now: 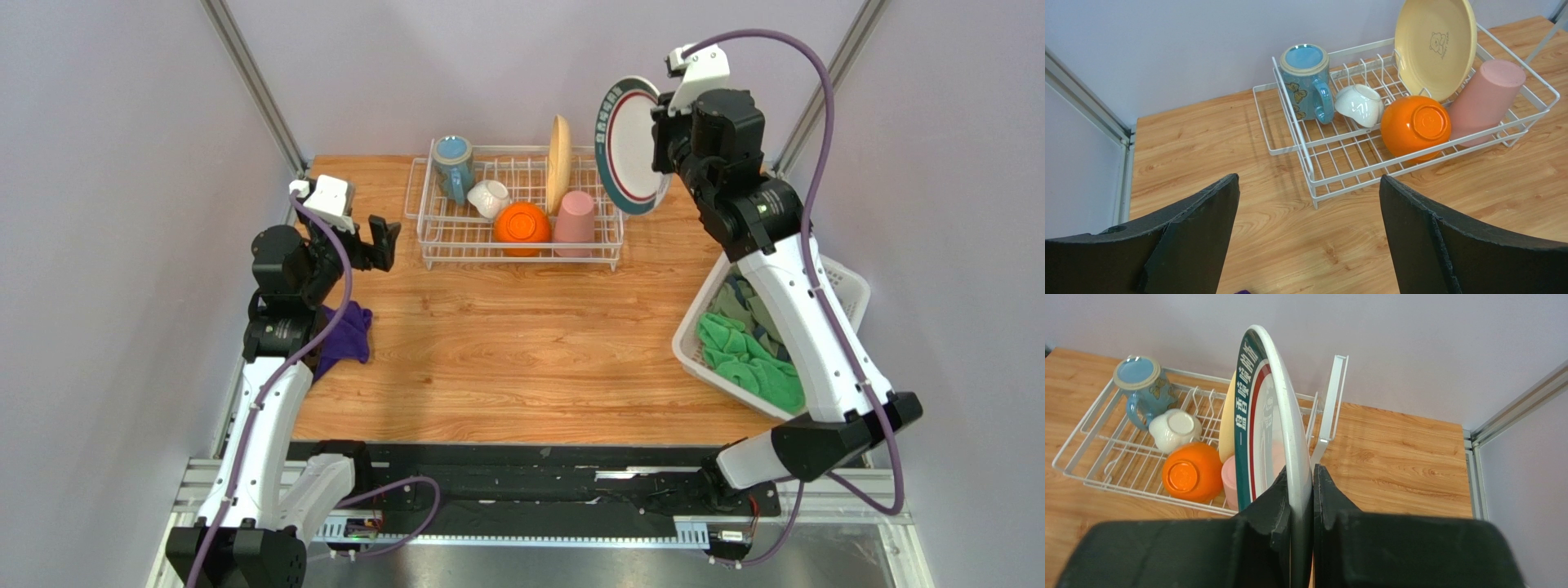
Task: Unload the mixed dishes from the dish rack
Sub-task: Pick up the plate from the dish rack, then place the plate at the center of the board.
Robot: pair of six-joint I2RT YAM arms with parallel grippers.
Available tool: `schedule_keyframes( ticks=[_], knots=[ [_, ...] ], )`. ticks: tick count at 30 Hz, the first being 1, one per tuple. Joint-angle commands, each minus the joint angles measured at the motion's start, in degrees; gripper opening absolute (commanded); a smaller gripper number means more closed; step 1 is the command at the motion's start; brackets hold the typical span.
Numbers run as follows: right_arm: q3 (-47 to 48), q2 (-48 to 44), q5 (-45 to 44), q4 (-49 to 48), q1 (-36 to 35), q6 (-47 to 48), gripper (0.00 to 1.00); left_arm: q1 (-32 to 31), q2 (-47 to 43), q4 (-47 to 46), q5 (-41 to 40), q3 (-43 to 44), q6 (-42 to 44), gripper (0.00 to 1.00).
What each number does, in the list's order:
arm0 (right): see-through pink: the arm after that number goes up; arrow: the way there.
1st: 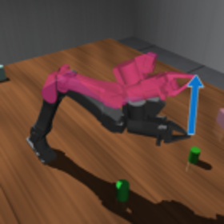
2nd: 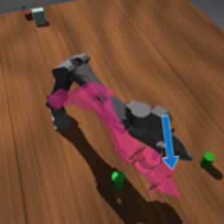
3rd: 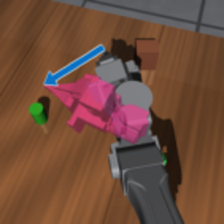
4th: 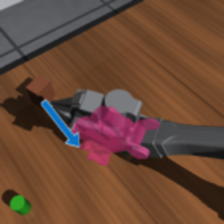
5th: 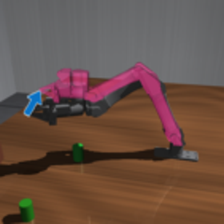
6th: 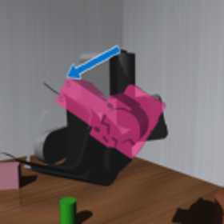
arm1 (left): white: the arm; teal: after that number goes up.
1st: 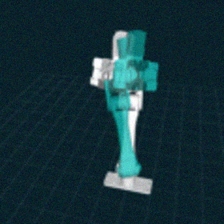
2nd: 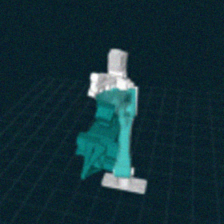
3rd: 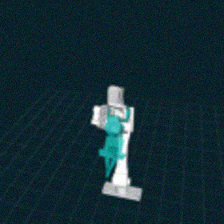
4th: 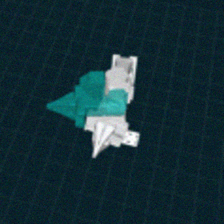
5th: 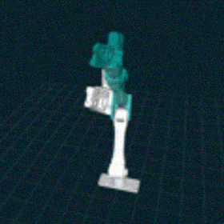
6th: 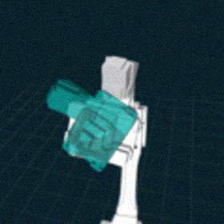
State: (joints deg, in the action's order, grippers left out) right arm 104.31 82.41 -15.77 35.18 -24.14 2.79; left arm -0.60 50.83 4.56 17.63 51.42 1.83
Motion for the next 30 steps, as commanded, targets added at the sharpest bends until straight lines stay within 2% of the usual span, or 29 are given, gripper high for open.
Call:
schedule_keyframes(
  ticks=[1, 7, 15, 26, 30],
  knots=[
    [-5.60, -7.78, 7.06, 0.41, 1.90, -0.50, 0.00, 0.25, -3.10, -2.71, 3.46, 0.53, 0.99, 0.94],
    [-17.64, -13.67, 14.18, 1.47, 3.40, -0.24, 0.00, 0.25, -3.72, -3.06, 6.01, 0.09, 1.25, 0.94],
    [-31.34, -15.96, 28.77, -1.07, 6.21, -1.64, 0.00, 0.25, -2.40, -3.59, 6.89, -0.44, 1.78, 0.94],
    [-40.58, -15.00, 47.39, -5.99, 10.08, -1.56, 0.00, 0.25, -1.96, -3.94, 7.33, -0.88, 1.60, 0.94],
    [-42.08, -12.81, 51.62, -6.35, 10.52, 0.20, 0.00, 0.25, -1.70, -4.12, 7.60, -0.88, 1.60, 0.94]
  ],
)
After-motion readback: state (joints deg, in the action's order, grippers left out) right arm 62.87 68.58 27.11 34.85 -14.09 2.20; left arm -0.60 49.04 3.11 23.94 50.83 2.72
